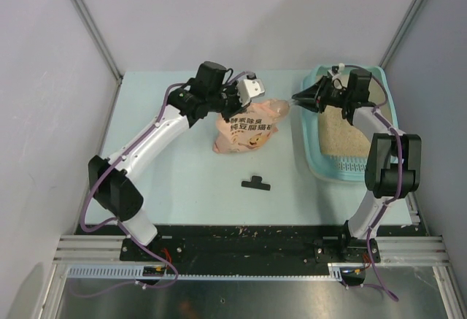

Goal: Fill the litter box with clean litter

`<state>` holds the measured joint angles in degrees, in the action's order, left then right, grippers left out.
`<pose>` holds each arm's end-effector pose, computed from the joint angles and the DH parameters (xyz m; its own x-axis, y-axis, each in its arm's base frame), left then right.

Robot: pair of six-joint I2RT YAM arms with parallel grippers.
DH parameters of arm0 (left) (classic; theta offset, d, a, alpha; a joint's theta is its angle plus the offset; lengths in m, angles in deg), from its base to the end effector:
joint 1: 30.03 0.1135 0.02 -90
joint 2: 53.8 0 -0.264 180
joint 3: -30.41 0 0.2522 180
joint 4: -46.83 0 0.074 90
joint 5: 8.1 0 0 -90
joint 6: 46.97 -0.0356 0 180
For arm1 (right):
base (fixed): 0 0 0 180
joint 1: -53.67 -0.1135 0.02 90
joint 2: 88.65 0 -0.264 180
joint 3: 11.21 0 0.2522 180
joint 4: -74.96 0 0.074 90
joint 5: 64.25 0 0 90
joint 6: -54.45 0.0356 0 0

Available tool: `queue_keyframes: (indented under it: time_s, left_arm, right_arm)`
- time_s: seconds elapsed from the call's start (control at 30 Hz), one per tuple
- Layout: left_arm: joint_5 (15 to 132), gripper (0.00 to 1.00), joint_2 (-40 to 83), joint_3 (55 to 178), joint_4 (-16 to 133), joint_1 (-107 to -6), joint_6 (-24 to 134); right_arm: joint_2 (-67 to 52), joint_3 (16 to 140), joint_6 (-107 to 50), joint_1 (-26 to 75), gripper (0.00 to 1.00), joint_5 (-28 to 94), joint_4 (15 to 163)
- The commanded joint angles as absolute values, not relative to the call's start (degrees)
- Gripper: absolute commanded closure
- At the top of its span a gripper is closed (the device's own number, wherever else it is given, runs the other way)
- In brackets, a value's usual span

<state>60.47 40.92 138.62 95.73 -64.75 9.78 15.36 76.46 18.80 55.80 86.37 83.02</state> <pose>0.3002 -0.2239 0.3734 0.0266 0.6025 -0.7977 0.9092 0.3171 0.2698 0.4101 0.0158 0.2609 -0.8702 0.4313 -0.2383 -0.1161 0.2905 0.9498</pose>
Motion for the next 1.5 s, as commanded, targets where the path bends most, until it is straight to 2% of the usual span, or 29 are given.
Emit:
queue_keyframes:
  time_s: [0.0,0.27,0.37,0.5,0.6,0.73,0.9,1.23,1.47]
  left_arm:
    - [57.47,1.0,39.19,143.49,89.33,-65.19,0.33]
    - [55.27,1.0,39.19,144.1,89.25,-65.28,-4.6]
    - [54.39,1.0,38.93,144.54,89.33,-65.28,-3.99]
    - [54.04,1.0,38.92,144.19,89.33,-65.45,-3.55]
    - [53.51,1.0,39.1,144.19,89.33,-65.54,-3.11]
    - [53.16,1.0,39.89,143.93,89.25,-65.72,-2.58]
    - [53.16,1.0,39.89,144.19,89.25,-65.72,-2.67]
    - [54.92,1.0,39.72,143.49,89.25,-65.81,-3.38]
    - [56.06,1.0,39.19,142.69,89.33,-65.8,-3.2]
  right_arm:
    - [11.63,75.5,21.93,56.4,1.0,86.57,78.09]
    - [11.64,74.53,23.25,57.44,1.0,87.8,75.1]
    - [11.02,73.83,20.35,58.42,1.0,87.1,79.48]
    - [11.99,74.17,25.01,59.82,1.0,88.5,73.86]
    - [11.1,74.18,22.38,60.36,1.0,86.76,78.25]
    - [12.78,73.73,27.2,56.13,1.0,87.27,69.92]
    - [11.45,74.97,20.79,60.26,1.0,87.63,79.4]
    - [14.09,74.27,26.59,61.32,1.0,88.86,71.41]
    - [13.65,74.26,26.68,63.86,1.0,92.37,70.96]
